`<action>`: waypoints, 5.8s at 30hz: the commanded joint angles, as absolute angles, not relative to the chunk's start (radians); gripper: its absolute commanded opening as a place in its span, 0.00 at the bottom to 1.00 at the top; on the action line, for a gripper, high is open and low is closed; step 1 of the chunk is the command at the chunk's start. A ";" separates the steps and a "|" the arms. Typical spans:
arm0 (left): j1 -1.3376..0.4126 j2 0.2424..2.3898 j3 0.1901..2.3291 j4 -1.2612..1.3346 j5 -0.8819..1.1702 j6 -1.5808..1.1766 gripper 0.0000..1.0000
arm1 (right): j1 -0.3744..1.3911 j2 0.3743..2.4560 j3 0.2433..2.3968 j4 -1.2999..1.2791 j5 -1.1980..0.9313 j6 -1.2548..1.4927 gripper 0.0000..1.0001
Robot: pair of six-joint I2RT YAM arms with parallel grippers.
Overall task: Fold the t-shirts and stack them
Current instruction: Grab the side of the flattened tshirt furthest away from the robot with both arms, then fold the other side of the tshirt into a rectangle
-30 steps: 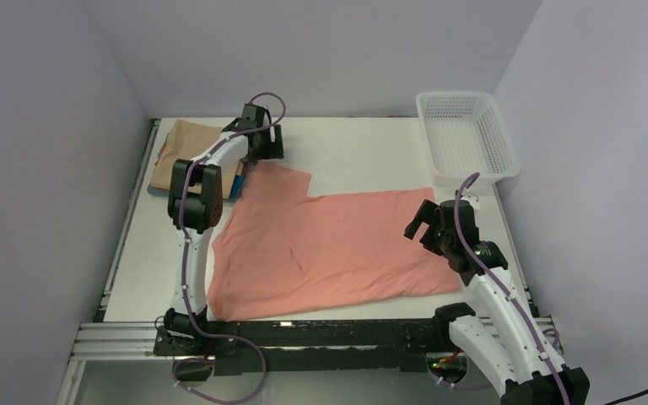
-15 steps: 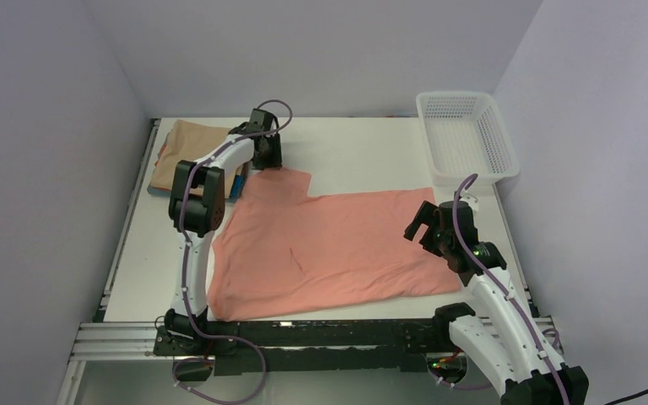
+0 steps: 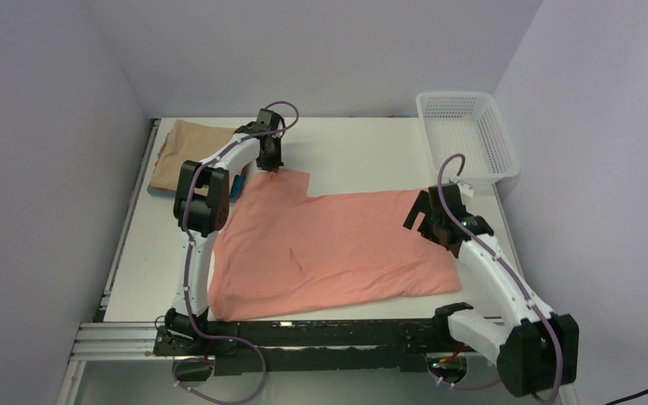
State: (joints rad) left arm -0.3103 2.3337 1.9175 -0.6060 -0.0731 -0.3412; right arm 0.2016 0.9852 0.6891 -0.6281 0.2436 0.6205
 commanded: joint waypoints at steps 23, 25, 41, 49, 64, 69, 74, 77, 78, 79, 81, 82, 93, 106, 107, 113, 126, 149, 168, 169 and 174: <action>-0.330 2.152 1.763 -0.518 0.086 -0.333 0.00 | 0.209 2.262 1.836 -0.847 0.587 0.675 0.99; -0.335 2.155 1.769 -0.532 0.074 -0.327 0.00 | 0.210 2.282 1.848 -0.868 0.592 0.679 0.98; -0.337 2.094 1.718 -0.519 0.048 -0.307 0.00 | 0.209 2.091 1.525 -0.757 0.601 0.701 0.60; -0.337 2.072 1.693 -0.489 0.046 -0.283 0.00 | 0.209 2.116 1.552 -0.735 0.617 0.698 0.33; -0.337 2.004 1.612 -0.418 0.077 -0.239 0.00 | 0.211 2.066 1.492 -0.666 0.598 0.723 0.00; -0.337 1.917 1.500 -0.327 0.130 -0.185 0.00 | 0.215 1.968 1.436 -0.600 0.561 0.661 0.00; -0.340 1.822 1.395 -0.265 0.149 -0.157 0.00 | 0.236 1.859 1.343 -0.558 0.531 0.630 0.00; -0.348 1.774 1.314 -0.220 0.188 -0.142 0.00 | 0.245 1.797 1.285 -0.543 0.506 0.611 0.00; -0.354 1.758 1.290 -0.207 0.197 -0.138 0.00 | 0.252 1.779 1.267 -0.537 0.503 0.605 0.00; -0.361 1.743 1.267 -0.198 0.203 -0.131 0.00 | 0.259 1.761 1.245 -0.530 0.500 0.601 0.00; -0.379 1.710 1.222 -0.181 0.193 -0.125 0.00 | 0.276 1.726 1.200 -0.524 0.495 0.600 0.00; -0.387 1.690 1.197 -0.172 0.190 -0.121 0.00 | 0.281 1.708 1.180 -0.525 0.495 0.603 0.00; -0.491 1.408 0.914 -0.118 0.056 -0.216 0.00 | 0.302 1.502 1.009 -0.562 0.517 0.599 0.00; -0.580 1.046 0.652 -0.229 -0.068 -0.443 0.00 | 0.297 1.352 0.904 -0.607 0.540 0.567 0.00; -0.582 1.028 0.649 -0.253 -0.078 -0.456 0.00 | 0.297 1.343 0.902 -0.614 0.543 0.562 0.00; -0.594 0.891 0.602 -0.339 -0.115 -0.515 0.00 | 0.296 1.309 0.892 -0.633 0.579 0.535 0.00; -0.602 0.594 0.481 -0.485 -0.046 -0.613 0.00 | 0.290 1.296 0.864 -0.649 0.598 0.525 0.00; -0.702 0.524 0.326 -0.630 0.277 -0.817 0.64 | 0.289 1.364 0.800 -0.762 0.595 0.711 0.33; -0.730 0.952 0.605 -0.390 0.153 -0.667 0.99 | 0.287 1.073 0.744 -0.593 0.220 0.589 1.00; -0.732 0.998 0.607 -0.367 0.183 -0.657 0.99 | 0.286 1.077 0.745 -0.596 0.221 0.589 1.00; -0.773 1.131 0.609 -0.318 0.235 -0.621 0.99 | 0.286 1.089 0.739 -0.607 0.230 0.582 1.00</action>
State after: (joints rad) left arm -0.7414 1.0927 0.5915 -0.4294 0.1505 -0.6754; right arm 0.2874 1.0851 0.7464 -0.6521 0.2668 0.6140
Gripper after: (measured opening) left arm 0.994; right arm 0.997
